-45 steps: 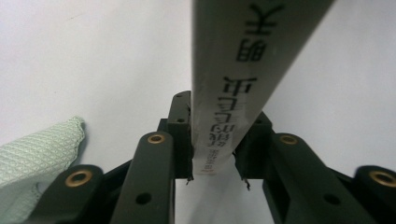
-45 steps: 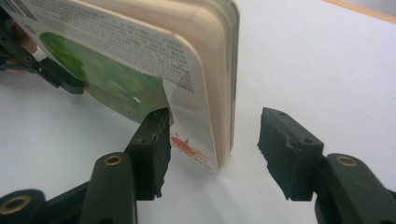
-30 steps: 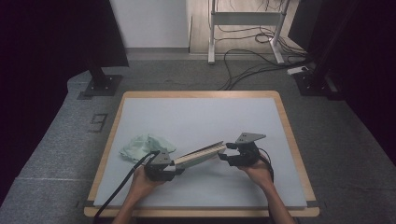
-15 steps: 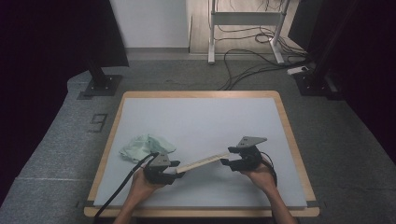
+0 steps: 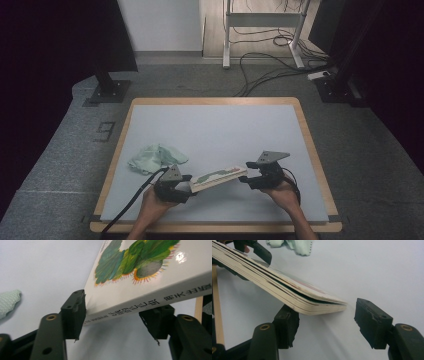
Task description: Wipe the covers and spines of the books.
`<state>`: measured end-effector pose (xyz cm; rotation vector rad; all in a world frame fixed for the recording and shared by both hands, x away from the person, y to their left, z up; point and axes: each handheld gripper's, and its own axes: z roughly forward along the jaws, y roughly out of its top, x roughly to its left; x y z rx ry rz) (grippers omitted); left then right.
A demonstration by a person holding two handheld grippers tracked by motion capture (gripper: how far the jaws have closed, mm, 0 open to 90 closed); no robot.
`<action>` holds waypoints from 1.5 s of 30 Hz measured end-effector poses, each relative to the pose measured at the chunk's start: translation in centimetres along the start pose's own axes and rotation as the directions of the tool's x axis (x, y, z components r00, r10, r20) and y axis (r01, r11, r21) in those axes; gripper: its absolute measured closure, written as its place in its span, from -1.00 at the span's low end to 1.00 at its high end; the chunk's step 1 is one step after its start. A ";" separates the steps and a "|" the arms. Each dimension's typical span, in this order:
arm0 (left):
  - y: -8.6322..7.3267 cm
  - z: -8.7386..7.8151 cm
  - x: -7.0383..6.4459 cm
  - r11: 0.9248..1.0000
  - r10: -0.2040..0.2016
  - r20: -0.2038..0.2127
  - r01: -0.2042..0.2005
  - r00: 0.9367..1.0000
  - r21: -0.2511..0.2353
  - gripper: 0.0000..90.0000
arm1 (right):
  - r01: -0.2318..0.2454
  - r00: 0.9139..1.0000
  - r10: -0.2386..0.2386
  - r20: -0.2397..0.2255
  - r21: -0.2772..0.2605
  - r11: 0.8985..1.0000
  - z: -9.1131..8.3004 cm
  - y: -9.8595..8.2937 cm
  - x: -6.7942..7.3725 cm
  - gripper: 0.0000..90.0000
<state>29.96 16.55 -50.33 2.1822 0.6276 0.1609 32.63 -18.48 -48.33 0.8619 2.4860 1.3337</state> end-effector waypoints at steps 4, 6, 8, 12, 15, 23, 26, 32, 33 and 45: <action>-0.1 0.1 -0.5 1.000 -0.004 -0.014 0.004 1.000 0.014 -0.35 | 0.008 1.000 -0.007 -0.004 0.024 1.000 -0.1 -0.3 0.3 -0.25; -0.2 0.2 -0.7 1.000 -0.012 -0.022 0.013 1.000 0.019 -0.43 | 0.006 1.000 -0.006 -0.008 0.029 1.000 -0.1 -0.5 0.5 -0.25; -0.3 0.3 -0.9 0.999 -0.026 -0.023 0.027 0.999 0.031 -0.50 | 0.002 1.000 -0.002 -0.012 0.032 0.999 -0.1 -0.7 0.6 -0.25; -0.7 0.5 -1.2 0.997 -0.051 -0.020 0.052 0.999 0.051 -0.59 | -0.004 1.000 0.004 -0.019 0.042 0.999 -0.2 -1.5 0.9 -0.26; -0.9 0.6 -1.6 0.996 -0.056 -0.027 0.058 0.998 0.064 -0.64 | -0.009 1.000 0.010 -0.026 0.048 0.999 -0.2 -2.1 1.1 -0.26; -1.4 1.0 -2.3 0.994 -0.052 -0.061 0.058 0.997 0.094 -0.72 | -0.024 0.999 0.026 -0.036 0.058 0.998 0.1 -3.5 1.4 -0.26; -1.6 1.1 -2.4 0.992 -0.057 -0.055 0.063 0.997 0.106 -0.72 | -0.020 0.999 0.023 -0.035 0.066 0.998 0.2 -3.8 1.5 -0.26; -2.1 1.3 -3.2 0.992 -0.029 -0.076 0.038 0.997 0.121 -0.72 | -0.010 0.999 0.013 -0.043 0.074 0.997 0.5 -4.7 2.2 -0.26; -2.1 1.3 -3.4 0.992 -0.026 -0.080 0.036 0.996 0.124 -0.73 | -0.005 0.999 0.008 -0.045 0.075 0.997 0.5 -4.8 2.2 -0.26; -2.5 1.4 -4.6 0.986 0.011 -0.109 0.008 0.994 0.168 -1.00 | 0.026 0.998 -0.020 -0.059 0.098 0.995 0.5 -5.5 3.1 -0.30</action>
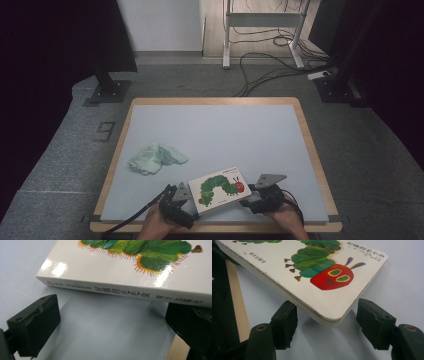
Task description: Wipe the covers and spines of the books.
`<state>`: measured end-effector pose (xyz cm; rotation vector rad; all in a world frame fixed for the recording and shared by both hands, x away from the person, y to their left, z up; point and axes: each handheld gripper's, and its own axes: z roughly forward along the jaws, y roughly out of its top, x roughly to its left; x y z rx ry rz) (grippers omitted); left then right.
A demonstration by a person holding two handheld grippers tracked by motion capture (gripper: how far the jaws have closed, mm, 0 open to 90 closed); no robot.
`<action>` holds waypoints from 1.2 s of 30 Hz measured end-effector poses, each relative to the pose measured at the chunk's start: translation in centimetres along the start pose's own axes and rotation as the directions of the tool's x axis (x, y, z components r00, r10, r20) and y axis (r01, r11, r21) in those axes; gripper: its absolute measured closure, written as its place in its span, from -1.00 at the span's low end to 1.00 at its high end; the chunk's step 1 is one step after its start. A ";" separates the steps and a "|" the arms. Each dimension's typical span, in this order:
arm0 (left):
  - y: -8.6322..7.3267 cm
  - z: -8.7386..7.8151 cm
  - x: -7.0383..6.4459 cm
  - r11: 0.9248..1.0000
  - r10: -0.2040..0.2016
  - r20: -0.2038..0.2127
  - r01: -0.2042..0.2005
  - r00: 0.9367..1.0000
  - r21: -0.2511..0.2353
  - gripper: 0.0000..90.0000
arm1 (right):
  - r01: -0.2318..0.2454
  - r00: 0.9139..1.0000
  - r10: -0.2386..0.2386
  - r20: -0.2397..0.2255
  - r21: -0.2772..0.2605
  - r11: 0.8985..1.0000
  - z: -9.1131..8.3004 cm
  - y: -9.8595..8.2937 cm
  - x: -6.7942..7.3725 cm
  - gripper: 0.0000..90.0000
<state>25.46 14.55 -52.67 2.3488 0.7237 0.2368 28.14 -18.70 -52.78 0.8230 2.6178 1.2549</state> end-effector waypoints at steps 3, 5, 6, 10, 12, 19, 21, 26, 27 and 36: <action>-0.1 -0.1 -0.2 1.000 -0.002 -0.006 0.002 1.000 0.004 -1.00 | -0.004 1.000 0.004 -0.003 0.003 1.000 -0.2 -0.2 -0.1 -0.34; -0.1 -0.1 -0.3 1.000 -0.005 -0.009 0.005 1.000 0.005 -1.00 | -0.006 1.000 0.006 -0.005 0.003 1.000 -0.3 -0.3 -0.1 -0.35; -0.1 -0.2 -0.4 1.000 -0.008 -0.013 0.008 1.000 0.008 -1.00 | -0.007 1.000 0.007 -0.009 0.007 1.000 -0.6 -0.5 -0.2 -0.37; -0.2 -0.3 -0.5 1.000 -0.010 0.008 0.010 1.000 0.007 -1.00 | -0.016 1.000 0.016 -0.011 -0.012 1.000 -1.1 -0.7 -0.3 -0.40; -0.2 -0.4 -0.7 1.000 -0.002 0.026 0.002 1.000 0.004 -1.00 | -0.013 1.000 0.013 -0.012 -0.017 1.000 -1.3 -0.6 -0.2 -0.39; -0.3 -0.4 -0.8 1.000 0.004 0.034 -0.004 0.999 0.005 -1.00 | 0.001 1.000 -0.001 0.029 0.010 1.000 -0.7 -0.4 0.1 -0.28; -0.3 -0.5 -0.7 1.000 0.006 0.037 -0.006 0.999 0.007 -1.00 | -0.009 1.000 0.009 0.030 0.004 1.000 -0.6 -0.4 0.1 -0.28; -0.3 -0.6 -0.6 1.000 0.008 0.033 -0.009 0.999 0.016 -1.00 | -0.035 0.999 0.036 0.037 -0.008 0.999 -0.2 -0.3 0.2 -0.27; -0.3 -0.6 -0.6 1.000 0.008 0.033 -0.009 0.999 0.016 -1.00 | -0.035 0.999 0.036 0.037 -0.008 0.999 -0.2 -0.3 0.2 -0.27; -0.6 -1.2 0.1 1.000 -0.022 0.017 0.022 1.000 0.011 -1.00 | -0.065 0.996 0.065 0.056 -0.015 0.998 1.7 1.3 0.4 -0.23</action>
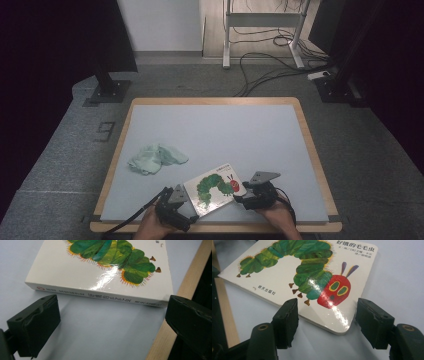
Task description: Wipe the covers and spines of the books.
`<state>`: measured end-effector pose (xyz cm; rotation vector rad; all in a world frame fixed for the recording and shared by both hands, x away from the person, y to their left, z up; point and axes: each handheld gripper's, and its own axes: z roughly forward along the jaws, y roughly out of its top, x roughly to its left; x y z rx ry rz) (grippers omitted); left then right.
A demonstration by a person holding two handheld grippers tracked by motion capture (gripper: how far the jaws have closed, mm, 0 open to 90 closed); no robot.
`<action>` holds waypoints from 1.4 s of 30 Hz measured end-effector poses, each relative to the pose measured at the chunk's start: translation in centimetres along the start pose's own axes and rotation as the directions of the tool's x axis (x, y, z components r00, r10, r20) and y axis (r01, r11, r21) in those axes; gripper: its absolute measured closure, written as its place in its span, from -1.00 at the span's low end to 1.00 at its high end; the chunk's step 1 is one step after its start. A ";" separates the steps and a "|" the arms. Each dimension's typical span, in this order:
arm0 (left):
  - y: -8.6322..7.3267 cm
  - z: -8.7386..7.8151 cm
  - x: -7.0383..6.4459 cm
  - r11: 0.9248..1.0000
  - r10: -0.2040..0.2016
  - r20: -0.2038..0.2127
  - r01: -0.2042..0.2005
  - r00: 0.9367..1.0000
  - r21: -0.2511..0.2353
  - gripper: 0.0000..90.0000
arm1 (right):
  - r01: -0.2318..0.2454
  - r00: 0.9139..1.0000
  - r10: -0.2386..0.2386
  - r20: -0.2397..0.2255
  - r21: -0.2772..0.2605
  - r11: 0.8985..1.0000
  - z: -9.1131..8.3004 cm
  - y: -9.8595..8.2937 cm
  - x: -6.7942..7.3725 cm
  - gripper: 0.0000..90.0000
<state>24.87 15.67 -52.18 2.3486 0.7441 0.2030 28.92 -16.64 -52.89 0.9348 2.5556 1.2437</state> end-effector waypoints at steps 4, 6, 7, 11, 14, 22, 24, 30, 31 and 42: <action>-0.2 0.0 0.0 1.000 -0.012 0.003 0.012 1.000 0.001 -1.00 | -0.019 1.000 0.019 -0.001 -0.010 1.000 0.8 0.5 -0.1 -0.21; -0.2 0.2 -0.3 1.000 -0.008 -0.016 0.008 1.000 0.001 -1.00 | -0.021 1.000 0.021 0.001 -0.011 1.000 1.1 0.8 -0.1 -0.20; -0.3 0.2 -0.4 1.000 -0.008 -0.022 0.008 1.000 -0.001 -1.00 | -0.021 1.000 0.021 0.003 -0.011 1.000 1.2 0.9 -0.1 -0.20; -0.2 0.3 -0.3 1.000 -0.029 -0.038 0.029 0.999 -0.003 -1.00 | -0.017 1.000 0.017 0.002 -0.010 1.000 1.4 1.1 -0.1 -0.20; 0.0 0.4 0.0 1.000 -0.022 -0.054 0.022 0.998 0.007 -1.00 | -0.014 1.000 0.014 0.001 -0.011 1.000 1.4 1.0 -0.1 -0.20; 0.4 0.5 1.2 0.999 -0.017 -0.051 0.019 0.999 0.031 -1.00 | 0.044 0.999 -0.044 0.022 0.009 0.999 1.6 1.2 0.2 -0.21; 0.5 0.5 1.4 0.999 -0.017 -0.052 0.018 0.999 0.034 -1.00 | 0.045 0.999 -0.045 0.026 0.010 0.999 1.7 1.2 0.3 -0.20; 1.1 0.9 3.1 0.999 -0.020 -0.058 0.023 0.998 0.038 -1.00 | 0.036 0.999 -0.036 0.022 0.003 0.999 1.9 1.5 0.0 -0.20; 1.1 0.9 3.1 0.999 -0.020 -0.058 0.023 0.998 0.038 -1.00 | 0.036 0.999 -0.036 0.022 0.003 0.999 1.9 1.5 0.0 -0.20; 1.6 0.7 5.2 0.999 -0.043 -0.078 0.044 0.996 0.009 -0.73 | 0.025 0.998 -0.025 0.050 0.002 1.000 2.8 2.3 -0.3 -0.15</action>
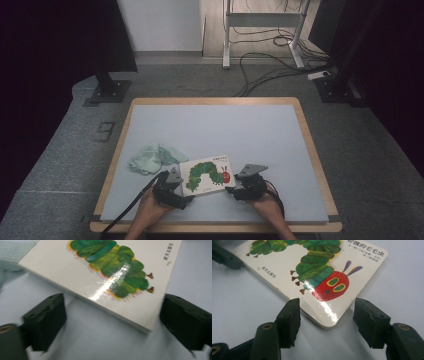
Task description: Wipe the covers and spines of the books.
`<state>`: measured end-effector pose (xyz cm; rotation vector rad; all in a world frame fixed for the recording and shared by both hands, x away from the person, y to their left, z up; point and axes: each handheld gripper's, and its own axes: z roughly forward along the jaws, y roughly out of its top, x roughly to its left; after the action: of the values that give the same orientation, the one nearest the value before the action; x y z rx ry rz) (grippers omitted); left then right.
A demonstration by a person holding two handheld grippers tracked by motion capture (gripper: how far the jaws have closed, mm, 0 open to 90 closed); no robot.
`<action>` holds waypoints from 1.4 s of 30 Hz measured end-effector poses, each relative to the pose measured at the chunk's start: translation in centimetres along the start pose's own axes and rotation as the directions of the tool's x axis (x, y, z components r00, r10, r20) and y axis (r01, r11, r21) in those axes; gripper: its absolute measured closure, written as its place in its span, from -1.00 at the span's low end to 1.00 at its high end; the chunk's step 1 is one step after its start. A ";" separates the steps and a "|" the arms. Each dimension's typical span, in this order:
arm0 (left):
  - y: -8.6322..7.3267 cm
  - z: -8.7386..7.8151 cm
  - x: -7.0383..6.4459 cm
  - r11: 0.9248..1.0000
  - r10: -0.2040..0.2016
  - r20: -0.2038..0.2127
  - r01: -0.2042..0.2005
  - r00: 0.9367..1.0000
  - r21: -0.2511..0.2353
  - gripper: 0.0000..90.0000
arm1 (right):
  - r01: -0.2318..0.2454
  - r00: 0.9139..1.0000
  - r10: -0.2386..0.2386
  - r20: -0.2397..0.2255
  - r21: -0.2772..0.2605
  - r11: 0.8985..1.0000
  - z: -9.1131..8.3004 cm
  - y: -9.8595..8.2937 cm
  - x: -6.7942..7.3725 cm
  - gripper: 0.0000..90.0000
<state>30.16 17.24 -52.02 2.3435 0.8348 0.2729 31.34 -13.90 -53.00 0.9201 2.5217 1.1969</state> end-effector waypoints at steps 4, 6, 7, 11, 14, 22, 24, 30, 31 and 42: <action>-0.1 -0.4 0.4 1.000 -0.015 -0.013 0.015 1.000 -0.011 -0.42 | -0.004 1.000 0.004 0.002 -0.004 1.000 0.3 0.2 -0.1 -0.14; -0.1 -0.5 0.5 1.000 -0.020 -0.019 0.020 1.000 -0.018 -0.31 | -0.006 1.000 0.006 0.007 -0.006 1.000 0.4 0.3 -0.1 -0.14; -0.1 -0.5 0.6 1.000 -0.023 -0.023 0.022 0.999 -0.020 -0.21 | -0.008 1.000 0.008 0.009 -0.006 1.000 0.4 0.3 -0.1 -0.13; 0.1 -0.4 0.8 0.999 -0.028 -0.033 0.027 0.999 -0.025 -0.05 | -0.010 1.000 0.010 0.010 -0.004 1.000 0.4 0.4 -0.2 -0.07; 0.6 0.0 1.0 0.999 -0.028 -0.029 0.027 0.999 -0.026 -0.02 | -0.013 1.000 0.013 0.015 -0.004 1.000 0.4 0.4 -0.4 -0.04; 2.7 1.7 1.2 1.000 -0.010 -0.019 0.009 1.000 -0.026 0.01 | -0.040 0.997 0.040 0.073 0.002 0.999 -0.1 0.2 -1.9 -0.04; 3.0 1.9 1.2 1.000 -0.010 -0.018 0.009 1.000 -0.029 0.01 | -0.043 0.996 0.043 0.076 0.000 0.999 -0.2 0.2 -2.1 -0.03; 4.2 3.0 1.4 0.999 -0.007 -0.012 0.007 1.000 -0.037 0.05 | -0.078 0.992 0.079 0.100 -0.015 0.997 -0.6 -0.1 -3.8 0.01; 4.4 3.1 1.4 0.999 -0.007 -0.011 0.006 1.000 -0.034 0.05 | -0.080 0.992 0.081 0.101 -0.018 0.997 -0.6 -0.1 -4.0 0.01; 5.7 4.2 3.0 0.998 -0.029 -0.017 0.029 0.999 -0.049 0.14 | -0.089 0.989 0.091 0.119 -0.020 0.996 0.1 0.7 -5.8 -0.02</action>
<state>36.91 13.65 -51.78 2.2851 0.8604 0.2985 36.21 -17.07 -53.01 1.0789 2.3978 1.1475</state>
